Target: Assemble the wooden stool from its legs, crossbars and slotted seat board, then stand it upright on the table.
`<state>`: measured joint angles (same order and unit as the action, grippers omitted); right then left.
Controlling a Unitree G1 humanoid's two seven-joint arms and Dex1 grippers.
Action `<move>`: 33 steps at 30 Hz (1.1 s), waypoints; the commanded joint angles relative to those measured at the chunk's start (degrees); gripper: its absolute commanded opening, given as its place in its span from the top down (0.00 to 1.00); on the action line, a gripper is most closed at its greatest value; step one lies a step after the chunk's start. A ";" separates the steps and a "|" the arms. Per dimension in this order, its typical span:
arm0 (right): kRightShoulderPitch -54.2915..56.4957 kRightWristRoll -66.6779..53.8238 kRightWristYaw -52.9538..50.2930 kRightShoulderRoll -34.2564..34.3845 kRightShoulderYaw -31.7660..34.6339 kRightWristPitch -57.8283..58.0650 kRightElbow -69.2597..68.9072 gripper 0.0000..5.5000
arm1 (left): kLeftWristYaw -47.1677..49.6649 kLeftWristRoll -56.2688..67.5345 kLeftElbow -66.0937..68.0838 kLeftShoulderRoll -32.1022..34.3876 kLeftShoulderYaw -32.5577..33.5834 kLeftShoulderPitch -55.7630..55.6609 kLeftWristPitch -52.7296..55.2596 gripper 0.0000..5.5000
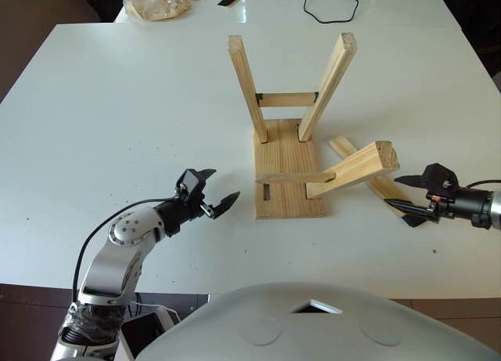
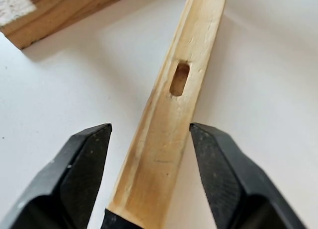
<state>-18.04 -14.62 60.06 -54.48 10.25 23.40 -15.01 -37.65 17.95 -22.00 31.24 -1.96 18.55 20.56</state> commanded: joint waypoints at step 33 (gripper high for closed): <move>1.86 1.71 -1.61 2.08 -3.74 -4.91 9.11 0.45 | -0.04 -1.95 1.93 0.48 0.56 -1.55 0.26 0.18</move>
<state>-16.01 -12.83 58.11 -52.13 6.17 18.54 -6.45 -37.64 16.31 -20.31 31.11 -1.89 17.26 20.53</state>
